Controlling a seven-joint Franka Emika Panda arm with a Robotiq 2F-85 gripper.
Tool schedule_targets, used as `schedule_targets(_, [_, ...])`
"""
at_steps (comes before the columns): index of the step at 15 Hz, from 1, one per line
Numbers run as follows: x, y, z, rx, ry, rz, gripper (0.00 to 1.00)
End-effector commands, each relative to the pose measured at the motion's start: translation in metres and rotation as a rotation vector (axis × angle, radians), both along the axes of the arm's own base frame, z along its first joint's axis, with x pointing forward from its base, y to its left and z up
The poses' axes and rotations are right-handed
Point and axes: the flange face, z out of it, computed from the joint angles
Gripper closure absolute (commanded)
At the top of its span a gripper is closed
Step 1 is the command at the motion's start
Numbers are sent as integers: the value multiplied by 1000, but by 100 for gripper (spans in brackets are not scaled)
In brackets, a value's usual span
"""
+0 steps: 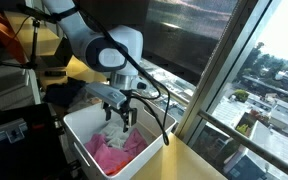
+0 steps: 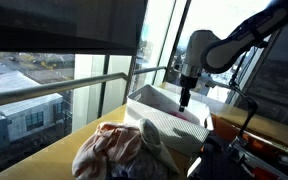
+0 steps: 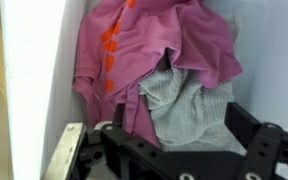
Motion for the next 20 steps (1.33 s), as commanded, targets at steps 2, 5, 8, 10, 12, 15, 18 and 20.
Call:
schedule_targets(2, [-19,5,-33,-54,-66,42,0])
schedule_targets(5, [-23,3,-60,-91,-52,53,0])
schedule_targets(8, [-17,6,-80,-93,-26,43,0])
schedule_targets(10, [-13,16,-87,-89,-16,54,0])
schedule_targets(12, [-6,27,-92,-93,-17,76,0])
schedule_targets(15, [5,32,-105,-102,-12,91,0])
schedule_targets(18, [12,19,-124,-114,13,83,0])
schedule_targets(20, [17,6,-135,-124,29,65,0])
